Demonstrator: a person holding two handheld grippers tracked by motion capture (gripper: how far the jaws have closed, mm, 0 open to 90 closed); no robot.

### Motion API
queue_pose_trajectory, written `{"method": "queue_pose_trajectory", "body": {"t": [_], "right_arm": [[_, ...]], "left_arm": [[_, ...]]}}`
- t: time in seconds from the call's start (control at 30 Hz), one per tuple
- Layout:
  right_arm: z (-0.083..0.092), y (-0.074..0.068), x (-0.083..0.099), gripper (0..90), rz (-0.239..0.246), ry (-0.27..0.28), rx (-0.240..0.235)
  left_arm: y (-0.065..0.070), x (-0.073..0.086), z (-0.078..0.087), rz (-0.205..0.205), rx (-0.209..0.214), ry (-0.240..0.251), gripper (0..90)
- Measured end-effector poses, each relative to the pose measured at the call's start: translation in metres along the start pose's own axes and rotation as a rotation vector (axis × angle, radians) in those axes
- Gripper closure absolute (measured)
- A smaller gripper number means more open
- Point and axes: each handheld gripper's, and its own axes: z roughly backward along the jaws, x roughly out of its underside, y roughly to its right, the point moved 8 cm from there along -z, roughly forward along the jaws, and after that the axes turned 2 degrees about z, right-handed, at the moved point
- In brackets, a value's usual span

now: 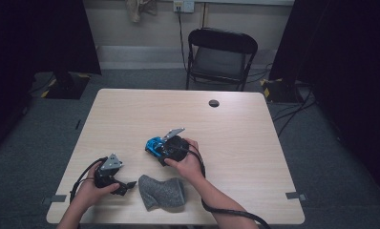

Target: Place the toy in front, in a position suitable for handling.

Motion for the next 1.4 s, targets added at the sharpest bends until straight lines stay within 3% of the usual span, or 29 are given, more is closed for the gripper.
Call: {"method": "queue_pose_trajectory", "body": {"t": [0.57,0.97,1.17,1.4], "right_arm": [[0.024,0.033,0.003,26.4,-0.031,-0.003,0.049],[0.034,0.065,0.019,26.4,-0.100,-0.005,0.074],[0.037,0.081,0.027,26.4,-0.109,-0.005,0.110],[0.036,0.091,0.045,26.3,-0.109,-0.026,0.111]], "left_arm": [[0.000,0.000,0.000,-0.004,0.000,-0.003,0.0],[0.000,0.000,0.000,-0.003,0.000,-0.003,0.0],[0.000,0.000,0.000,-0.003,-0.002,-0.002,0.0],[-0.001,-0.001,0.000,-0.003,-0.004,-0.003,0.0]]}}
